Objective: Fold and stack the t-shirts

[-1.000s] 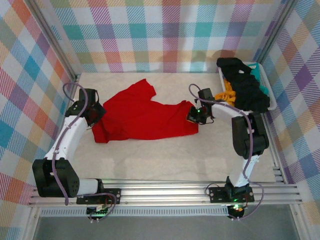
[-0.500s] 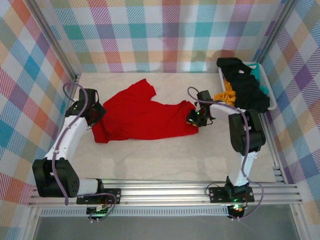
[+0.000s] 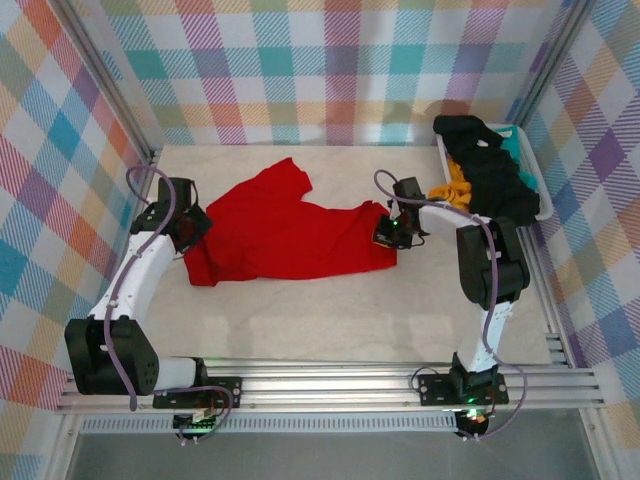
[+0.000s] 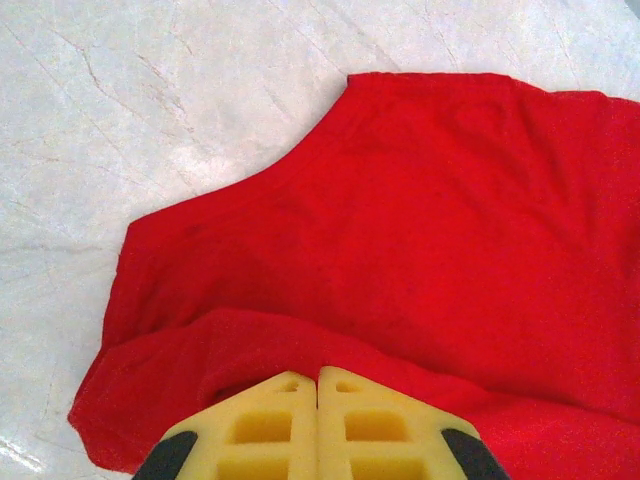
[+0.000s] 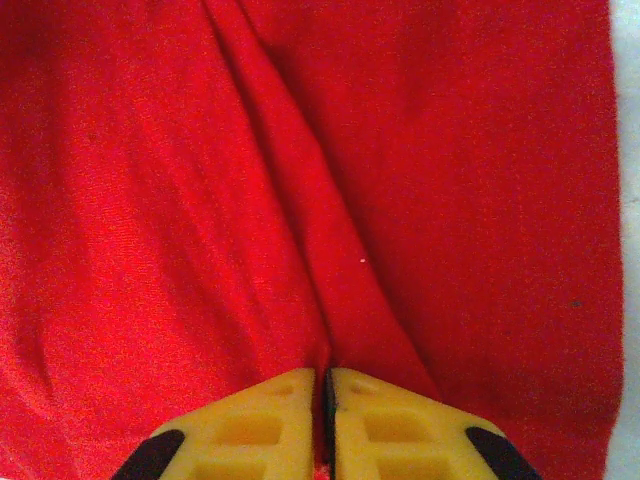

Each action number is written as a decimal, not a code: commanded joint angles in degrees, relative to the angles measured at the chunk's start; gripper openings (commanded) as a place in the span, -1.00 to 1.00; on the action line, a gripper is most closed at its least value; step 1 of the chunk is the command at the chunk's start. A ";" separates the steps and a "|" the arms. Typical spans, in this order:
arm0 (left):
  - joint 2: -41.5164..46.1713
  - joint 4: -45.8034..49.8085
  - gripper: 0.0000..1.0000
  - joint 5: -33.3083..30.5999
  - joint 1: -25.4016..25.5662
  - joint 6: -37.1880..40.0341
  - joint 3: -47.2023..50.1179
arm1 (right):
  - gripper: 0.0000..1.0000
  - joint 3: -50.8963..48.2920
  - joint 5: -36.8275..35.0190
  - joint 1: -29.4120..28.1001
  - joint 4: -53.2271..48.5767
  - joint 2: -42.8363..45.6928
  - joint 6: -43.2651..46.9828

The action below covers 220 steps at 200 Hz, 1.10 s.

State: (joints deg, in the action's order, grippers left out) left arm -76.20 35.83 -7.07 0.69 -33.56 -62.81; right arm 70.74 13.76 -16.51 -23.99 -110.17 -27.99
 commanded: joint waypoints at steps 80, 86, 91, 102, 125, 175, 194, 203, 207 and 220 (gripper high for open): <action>1.03 1.33 -1.00 1.45 0.36 -0.03 -1.63 | -1.00 0.11 -0.45 -0.80 -2.69 11.45 -1.62; 0.78 1.51 -1.00 1.66 0.37 -0.37 -2.63 | -1.00 1.52 -0.26 -0.84 -3.56 12.41 -1.88; 0.56 1.60 -1.00 1.78 0.33 -0.56 -3.84 | -1.00 2.96 -0.22 -0.82 -4.35 13.20 -1.91; -0.65 2.06 -1.00 1.53 0.30 -1.17 -7.69 | -1.00 7.55 -0.24 -0.80 -6.38 14.05 -1.92; -6.32 5.21 -1.00 1.80 0.35 -2.18 -22.21 | -1.00 21.84 0.66 0.16 -11.66 12.82 -2.02; -7.72 15.93 -1.00 -0.28 0.35 -3.33 -45.70 | -1.00 39.88 -0.88 1.04 -18.46 18.26 -2.38; -0.78 15.06 -1.00 -0.55 0.35 -3.92 -41.78 | -1.00 33.28 -0.74 1.09 -15.16 26.71 -2.24; 3.23 13.95 -1.00 -1.36 0.33 -4.44 -38.83 | -1.00 29.24 -0.75 1.06 -13.24 31.26 -2.46; 4.95 13.40 -1.00 -1.89 0.28 -4.51 -37.47 | -1.00 27.52 -0.67 1.04 -12.37 33.12 -2.51; 9.77 11.40 -1.00 -3.59 0.28 -4.67 -33.98 | -1.00 23.66 -0.66 1.18 -10.91 37.91 -2.74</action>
State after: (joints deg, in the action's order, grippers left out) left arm -75.18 46.89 -7.11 0.69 -36.86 -101.38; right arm 100.20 13.04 -15.66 -36.77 -80.05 -29.69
